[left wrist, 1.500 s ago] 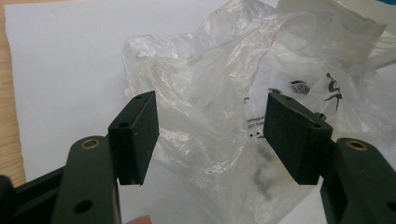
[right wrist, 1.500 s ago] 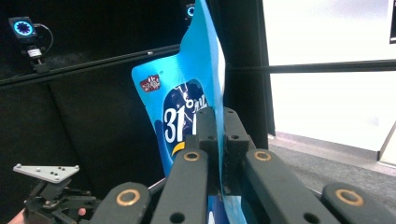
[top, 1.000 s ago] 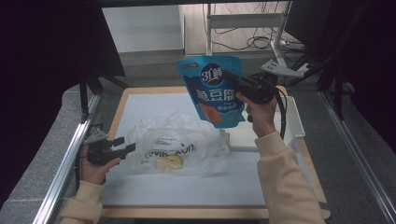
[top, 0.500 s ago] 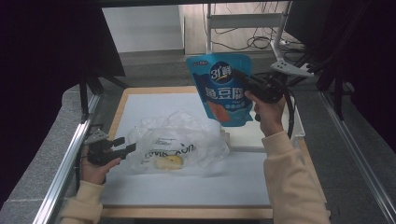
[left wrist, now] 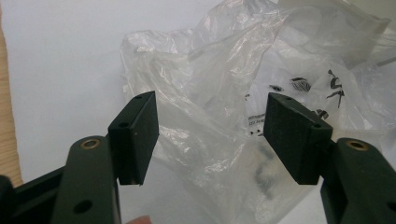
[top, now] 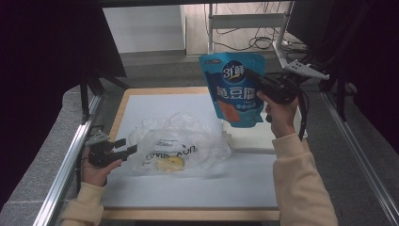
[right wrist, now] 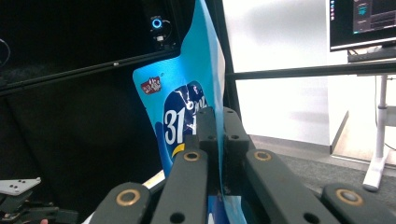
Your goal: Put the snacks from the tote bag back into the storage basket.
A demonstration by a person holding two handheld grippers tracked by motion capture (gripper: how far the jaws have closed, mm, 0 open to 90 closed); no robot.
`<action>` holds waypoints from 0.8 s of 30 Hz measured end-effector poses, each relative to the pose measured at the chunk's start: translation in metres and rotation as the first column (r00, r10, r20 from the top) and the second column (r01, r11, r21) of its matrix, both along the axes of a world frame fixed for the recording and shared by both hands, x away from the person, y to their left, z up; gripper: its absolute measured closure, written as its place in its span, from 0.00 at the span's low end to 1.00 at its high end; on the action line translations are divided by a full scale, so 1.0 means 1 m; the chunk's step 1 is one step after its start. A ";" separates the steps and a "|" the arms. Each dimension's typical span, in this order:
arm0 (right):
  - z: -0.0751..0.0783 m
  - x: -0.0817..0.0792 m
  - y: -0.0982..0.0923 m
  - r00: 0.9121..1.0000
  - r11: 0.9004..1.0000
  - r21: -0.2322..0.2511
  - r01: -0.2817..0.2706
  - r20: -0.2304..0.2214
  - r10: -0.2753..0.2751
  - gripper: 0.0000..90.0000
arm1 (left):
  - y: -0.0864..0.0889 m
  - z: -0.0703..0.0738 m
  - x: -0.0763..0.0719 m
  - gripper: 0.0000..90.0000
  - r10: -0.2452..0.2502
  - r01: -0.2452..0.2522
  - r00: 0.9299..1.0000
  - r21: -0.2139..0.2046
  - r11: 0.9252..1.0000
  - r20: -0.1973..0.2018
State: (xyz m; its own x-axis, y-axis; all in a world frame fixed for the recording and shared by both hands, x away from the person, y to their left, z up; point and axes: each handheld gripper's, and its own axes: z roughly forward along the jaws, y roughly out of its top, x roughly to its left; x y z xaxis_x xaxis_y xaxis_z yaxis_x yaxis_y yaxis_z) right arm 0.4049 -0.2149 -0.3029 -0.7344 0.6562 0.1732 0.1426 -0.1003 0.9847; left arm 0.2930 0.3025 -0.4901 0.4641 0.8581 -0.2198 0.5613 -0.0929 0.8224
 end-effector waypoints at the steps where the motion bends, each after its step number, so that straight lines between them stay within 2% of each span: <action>1: 0.000 0.000 -0.002 1.000 1.000 0.000 0.005 -0.001 -0.005 0.99 | 0.000 0.000 0.000 0.40 0.000 0.000 1.000 0.000 1.000 0.000; 24: -0.004 0.002 -0.032 0.997 0.997 0.004 0.072 -0.004 -0.072 0.99 | 0.000 -0.001 0.000 0.40 0.004 -0.004 1.000 -0.003 1.000 -0.002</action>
